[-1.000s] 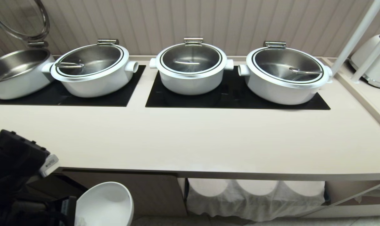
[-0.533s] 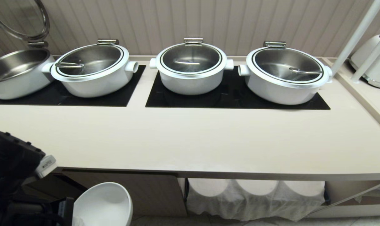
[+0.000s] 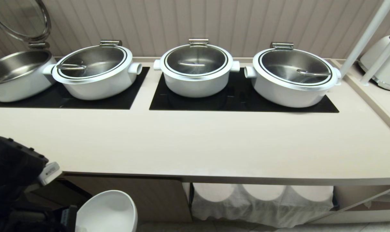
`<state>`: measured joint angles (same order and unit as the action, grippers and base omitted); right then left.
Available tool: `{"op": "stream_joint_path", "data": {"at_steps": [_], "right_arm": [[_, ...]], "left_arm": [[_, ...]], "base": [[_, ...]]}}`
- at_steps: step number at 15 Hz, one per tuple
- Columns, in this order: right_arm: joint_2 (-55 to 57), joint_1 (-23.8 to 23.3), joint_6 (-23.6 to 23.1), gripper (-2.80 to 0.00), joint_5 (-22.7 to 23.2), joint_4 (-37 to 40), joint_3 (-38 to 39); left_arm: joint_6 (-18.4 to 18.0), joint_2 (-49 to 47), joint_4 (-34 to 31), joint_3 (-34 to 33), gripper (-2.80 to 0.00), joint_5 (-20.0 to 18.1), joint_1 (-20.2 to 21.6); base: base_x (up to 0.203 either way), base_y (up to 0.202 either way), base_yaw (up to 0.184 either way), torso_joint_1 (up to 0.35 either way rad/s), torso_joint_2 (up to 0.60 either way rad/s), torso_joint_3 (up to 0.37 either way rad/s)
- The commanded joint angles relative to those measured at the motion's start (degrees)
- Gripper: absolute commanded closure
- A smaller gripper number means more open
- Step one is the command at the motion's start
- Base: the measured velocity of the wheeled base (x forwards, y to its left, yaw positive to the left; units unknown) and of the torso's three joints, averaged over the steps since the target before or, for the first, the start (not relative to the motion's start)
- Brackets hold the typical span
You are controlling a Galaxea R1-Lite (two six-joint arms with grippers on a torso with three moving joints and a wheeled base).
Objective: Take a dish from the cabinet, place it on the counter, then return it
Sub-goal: Put it back into the cabinet
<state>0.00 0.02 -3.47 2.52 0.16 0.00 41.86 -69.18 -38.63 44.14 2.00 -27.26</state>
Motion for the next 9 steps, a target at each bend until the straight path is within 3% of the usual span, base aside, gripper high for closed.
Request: {"op": "stream_joint_path", "data": {"at_steps": [1, 9], "right_arm": [[0.0, 0.1, 0.0, 0.0, 0.0, 0.0, 0.0], [0.0, 0.1, 0.0, 0.0, 0.0, -0.1, 0.0]], "left_arm": [[0.2, -0.6, -0.1, -0.1, 0.0, 0.0, 0.0], [0.2, -0.9, -0.1, -0.1, 0.0, -0.9, 0.0]], "base": [[0.0, 0.0, 0.0, 0.0, 0.0, 0.0], [0.0, 0.0, 0.0, 0.0, 0.0, 0.0]]}}
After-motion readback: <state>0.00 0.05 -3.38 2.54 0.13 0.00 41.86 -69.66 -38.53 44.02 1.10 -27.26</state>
